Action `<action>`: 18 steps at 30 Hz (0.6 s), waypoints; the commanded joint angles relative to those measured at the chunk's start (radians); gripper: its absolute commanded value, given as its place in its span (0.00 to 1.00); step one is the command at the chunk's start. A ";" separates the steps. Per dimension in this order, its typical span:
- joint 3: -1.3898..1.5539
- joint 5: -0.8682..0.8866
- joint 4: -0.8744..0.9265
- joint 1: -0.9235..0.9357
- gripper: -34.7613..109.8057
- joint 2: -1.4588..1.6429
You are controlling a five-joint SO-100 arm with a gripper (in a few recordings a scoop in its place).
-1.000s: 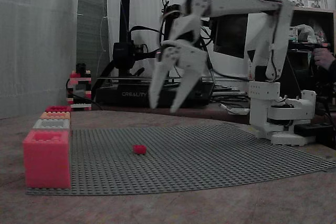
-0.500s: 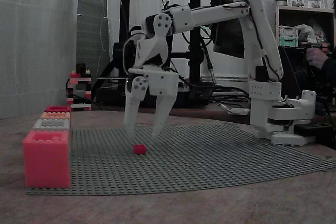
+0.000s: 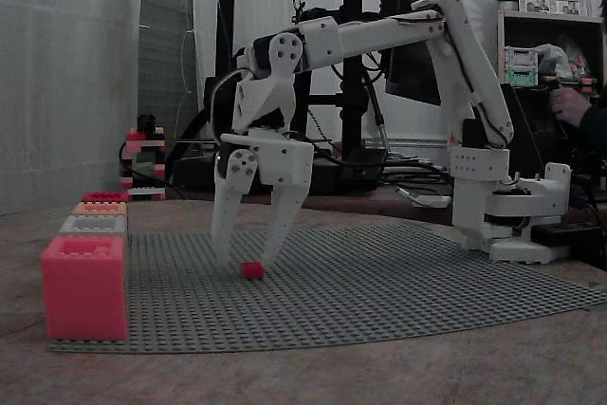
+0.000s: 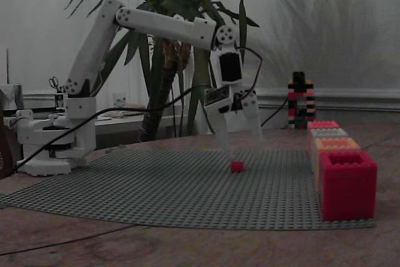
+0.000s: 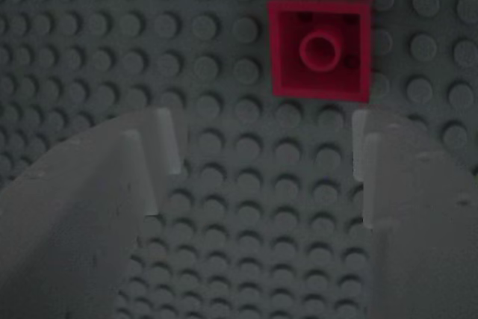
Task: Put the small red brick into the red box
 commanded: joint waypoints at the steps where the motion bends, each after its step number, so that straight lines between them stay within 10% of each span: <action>1: -0.052 -0.026 -0.002 0.017 0.38 0.034; 18: -0.052 -0.063 0.115 0.071 0.39 0.075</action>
